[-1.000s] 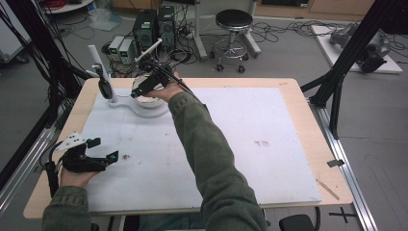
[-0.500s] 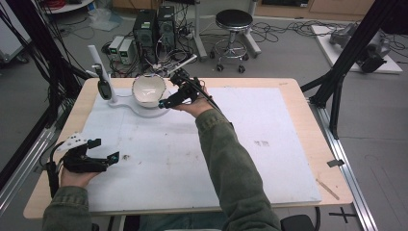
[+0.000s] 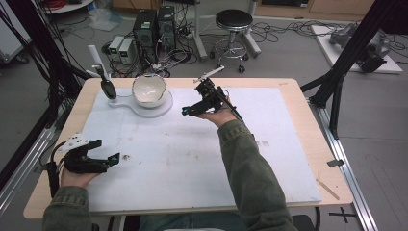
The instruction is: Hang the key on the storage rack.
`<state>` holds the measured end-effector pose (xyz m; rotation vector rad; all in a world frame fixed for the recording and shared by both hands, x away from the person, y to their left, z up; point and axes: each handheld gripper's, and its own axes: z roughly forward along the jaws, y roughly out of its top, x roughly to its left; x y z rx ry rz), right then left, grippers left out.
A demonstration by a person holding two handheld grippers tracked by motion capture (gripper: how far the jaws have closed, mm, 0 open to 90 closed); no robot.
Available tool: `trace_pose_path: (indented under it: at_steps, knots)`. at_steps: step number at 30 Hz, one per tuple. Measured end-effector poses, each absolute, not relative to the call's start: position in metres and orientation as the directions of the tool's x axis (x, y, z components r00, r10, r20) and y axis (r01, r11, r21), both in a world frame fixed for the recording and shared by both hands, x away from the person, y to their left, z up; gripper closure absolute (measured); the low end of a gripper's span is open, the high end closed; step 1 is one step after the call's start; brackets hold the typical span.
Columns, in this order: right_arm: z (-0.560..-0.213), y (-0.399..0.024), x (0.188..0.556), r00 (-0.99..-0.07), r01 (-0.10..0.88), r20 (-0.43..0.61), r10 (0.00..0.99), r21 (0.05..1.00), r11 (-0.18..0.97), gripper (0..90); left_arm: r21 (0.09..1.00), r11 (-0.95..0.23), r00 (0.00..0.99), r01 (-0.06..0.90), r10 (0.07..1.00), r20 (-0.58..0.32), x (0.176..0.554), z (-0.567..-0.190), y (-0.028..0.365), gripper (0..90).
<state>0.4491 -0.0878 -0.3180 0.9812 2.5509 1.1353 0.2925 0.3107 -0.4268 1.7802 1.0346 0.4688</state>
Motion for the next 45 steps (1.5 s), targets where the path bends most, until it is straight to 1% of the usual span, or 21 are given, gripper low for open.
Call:
trace_pose_path:
  at_steps: [8,11,22,27,31,45]
  knots:
    - [-0.331,-0.115,0.441,-0.749,0.519,0.106,0.654,0.707,0.48,0.5,0.879,-0.16,0.565,0.45,0.813,-0.142,0.293,-0.428,0.31,1.7]
    - [-0.336,-0.124,0.437,-0.753,0.512,0.102,0.65,0.712,0.481,0.5,0.877,-0.16,0.565,0.453,0.812,-0.144,0.293,-0.428,0.309,1.7]
    - [-0.351,-0.148,0.421,-0.749,0.522,0.102,0.655,0.7,0.488,0.5,0.874,-0.164,0.567,0.457,0.811,-0.144,0.293,-0.428,0.309,1.7]
    - [-0.356,-0.16,0.412,-0.753,0.522,0.076,0.653,0.674,0.523,0.5,0.871,-0.167,0.568,0.461,0.81,-0.145,0.293,-0.429,0.309,1.7]
    - [-0.358,-0.171,0.403,-0.751,0.517,0.084,0.655,0.692,0.504,0.5,0.87,-0.17,0.57,0.463,0.809,-0.145,0.293,-0.429,0.309,1.7]
    - [-0.38,-0.227,0.387,-0.684,0.584,0.13,0.718,0.687,0.432,0.5,0.85,-0.203,0.581,0.486,0.802,-0.141,0.293,-0.43,0.305,1.7]
